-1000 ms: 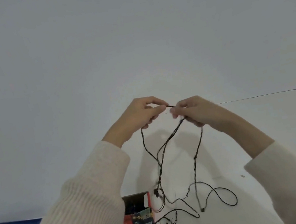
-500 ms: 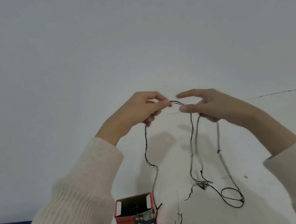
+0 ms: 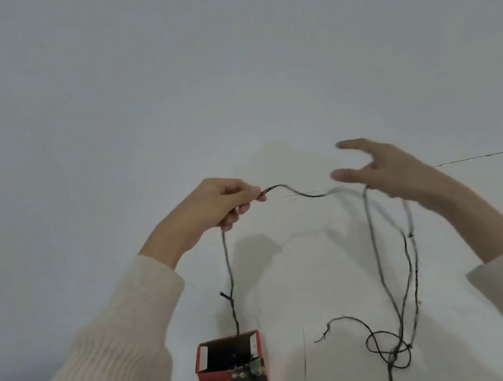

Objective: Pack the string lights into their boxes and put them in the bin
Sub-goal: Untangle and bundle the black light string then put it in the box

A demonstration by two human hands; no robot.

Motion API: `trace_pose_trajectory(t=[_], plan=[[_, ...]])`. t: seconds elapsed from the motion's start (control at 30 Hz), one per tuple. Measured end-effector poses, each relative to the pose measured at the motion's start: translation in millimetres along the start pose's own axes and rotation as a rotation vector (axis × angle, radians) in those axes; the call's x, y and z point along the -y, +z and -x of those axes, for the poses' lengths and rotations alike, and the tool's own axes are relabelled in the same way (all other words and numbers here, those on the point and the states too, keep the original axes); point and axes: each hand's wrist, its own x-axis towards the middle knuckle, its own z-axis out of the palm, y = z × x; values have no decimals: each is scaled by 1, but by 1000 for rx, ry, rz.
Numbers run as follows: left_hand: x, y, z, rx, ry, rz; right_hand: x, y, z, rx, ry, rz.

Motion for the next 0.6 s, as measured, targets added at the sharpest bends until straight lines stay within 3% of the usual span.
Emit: trace_pose_trajectory(t=[0.07,0.13,0.3,0.37,0.43,0.5,0.6], plan=[[-20,15,-6,10,83,-20,23,21,6,219,-77,-109],[-33,21,-10,-10,134,-8,34,32,5,273,-136,-214],[-10,-2,1,80,40,-5,16,-7,-17,-127,3,-715],[5,-10,7,99,-15,-29,-1,-19,-22,-314,51,-548],[9,-10,7,74,-22,-46,-5,-15,-20,-368,49,-109],[0,-3,4,52,9,-34,4,-2,-11,-239,-24,69],[-22,13,-6,45,100,-63,31,28,5,168,-102,-77]])
